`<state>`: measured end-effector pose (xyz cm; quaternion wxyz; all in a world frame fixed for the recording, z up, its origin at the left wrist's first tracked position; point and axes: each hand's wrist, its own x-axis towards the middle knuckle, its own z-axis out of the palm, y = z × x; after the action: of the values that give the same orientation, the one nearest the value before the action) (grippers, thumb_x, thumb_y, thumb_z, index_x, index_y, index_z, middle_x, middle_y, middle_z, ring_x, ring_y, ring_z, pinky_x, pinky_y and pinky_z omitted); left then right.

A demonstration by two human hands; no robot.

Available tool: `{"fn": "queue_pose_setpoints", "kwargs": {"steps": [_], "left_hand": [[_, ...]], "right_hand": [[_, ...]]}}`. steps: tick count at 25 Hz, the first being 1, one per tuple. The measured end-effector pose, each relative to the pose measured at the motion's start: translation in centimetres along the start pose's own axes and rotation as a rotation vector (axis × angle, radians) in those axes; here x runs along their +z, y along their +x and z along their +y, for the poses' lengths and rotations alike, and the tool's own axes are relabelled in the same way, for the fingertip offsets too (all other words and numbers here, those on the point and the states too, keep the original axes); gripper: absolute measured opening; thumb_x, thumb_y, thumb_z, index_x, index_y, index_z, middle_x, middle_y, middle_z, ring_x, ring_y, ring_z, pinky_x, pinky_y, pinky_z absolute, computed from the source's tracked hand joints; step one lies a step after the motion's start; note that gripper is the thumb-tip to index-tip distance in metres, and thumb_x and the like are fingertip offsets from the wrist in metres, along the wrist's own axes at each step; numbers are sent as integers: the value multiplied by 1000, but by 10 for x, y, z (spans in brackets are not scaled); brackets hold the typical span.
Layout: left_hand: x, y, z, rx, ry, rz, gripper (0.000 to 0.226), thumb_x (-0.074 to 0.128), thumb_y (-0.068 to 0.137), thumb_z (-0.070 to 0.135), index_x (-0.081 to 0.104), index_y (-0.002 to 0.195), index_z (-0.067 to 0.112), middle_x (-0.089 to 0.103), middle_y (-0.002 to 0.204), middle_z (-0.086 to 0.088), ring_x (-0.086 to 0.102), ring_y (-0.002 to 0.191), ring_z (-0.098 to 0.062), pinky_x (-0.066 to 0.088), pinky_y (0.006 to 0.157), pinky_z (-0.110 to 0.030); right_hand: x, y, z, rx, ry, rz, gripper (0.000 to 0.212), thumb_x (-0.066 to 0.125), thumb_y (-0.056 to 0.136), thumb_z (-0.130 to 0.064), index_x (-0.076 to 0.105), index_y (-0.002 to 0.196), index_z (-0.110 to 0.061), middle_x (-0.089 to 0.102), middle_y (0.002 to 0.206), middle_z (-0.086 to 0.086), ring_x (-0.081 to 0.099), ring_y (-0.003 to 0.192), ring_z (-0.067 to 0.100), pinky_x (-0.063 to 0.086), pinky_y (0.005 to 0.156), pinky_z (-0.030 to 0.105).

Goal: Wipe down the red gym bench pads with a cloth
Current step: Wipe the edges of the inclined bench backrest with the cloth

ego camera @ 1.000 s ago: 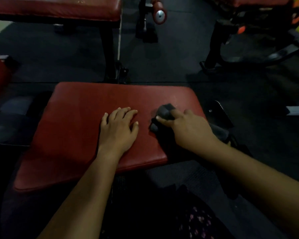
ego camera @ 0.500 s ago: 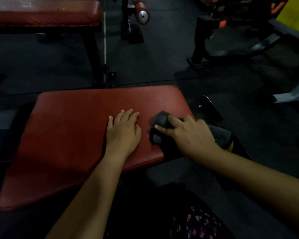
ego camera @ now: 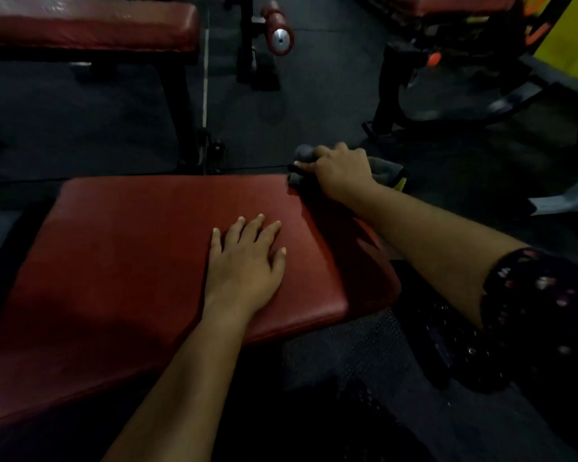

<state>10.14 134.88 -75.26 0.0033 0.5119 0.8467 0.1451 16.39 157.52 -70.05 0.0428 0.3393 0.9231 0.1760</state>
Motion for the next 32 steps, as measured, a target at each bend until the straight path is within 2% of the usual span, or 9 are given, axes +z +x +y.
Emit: {"fn": "queue_pose_setpoints", "kwargs": {"steps": [3,8,13,16,19,21,25,28,32], "left_hand": [[-1,-1,-2,6,0,-14,55,30,99,50,26,152,37,22,160,8,10,149,-17,3,121,-47],[1,2,-4,2,-9,-16,55,33,97,53,30,150,38,25,159,9,14,148,-17,5,120,-48],[2,4,-2,-12,-1,-11,55,34,96,51,32,149,38,27,158,9,16,147,-18,7,120,-49],[1,3,-2,-10,-18,3,56,31,92,47,36,147,37,33,156,7,21,146,-19,10,119,-50],[-2,3,-1,-28,-47,-24,51,40,94,42,40,145,36,34,155,7,22,146,-19,9,119,-49],[-7,9,1,-73,-96,-29,47,47,94,40,47,141,35,38,152,8,25,144,-18,7,119,-50],[-12,47,1,6,-24,-56,51,46,95,50,44,142,31,35,154,4,24,145,-19,5,120,-49],[-1,53,0,23,25,-92,59,39,97,53,31,151,31,22,161,3,15,149,-19,6,120,-47],[6,49,-3,41,5,-3,58,38,96,54,35,149,31,29,158,4,18,148,-18,11,120,-46]], "right_hand": [[4,18,8,161,146,-114,42,46,99,-35,44,141,-38,46,133,1,48,117,32,45,89,47],[-5,-38,7,137,253,-153,52,47,97,-31,33,143,-51,34,146,0,45,119,33,44,91,45],[-8,-141,4,86,249,-89,64,46,93,-24,23,145,-55,39,130,-4,47,102,27,49,73,39],[-5,-206,-1,67,245,-101,71,46,90,-22,18,145,-56,38,129,-4,46,100,26,47,63,35],[5,-266,-8,60,270,-14,80,55,72,-14,38,140,-51,55,125,4,56,83,28,48,45,33],[19,-285,-4,99,279,41,86,59,62,-12,43,138,-48,59,124,7,59,78,28,47,40,32],[32,-256,16,187,287,78,90,73,63,-15,39,138,-52,55,129,2,57,83,28,49,48,34],[27,-196,32,179,288,22,73,56,85,-21,28,140,-60,43,137,-3,51,99,28,52,67,39],[31,-115,52,145,363,-20,62,48,94,-27,25,140,-62,41,129,-4,49,108,29,48,75,40]]}}
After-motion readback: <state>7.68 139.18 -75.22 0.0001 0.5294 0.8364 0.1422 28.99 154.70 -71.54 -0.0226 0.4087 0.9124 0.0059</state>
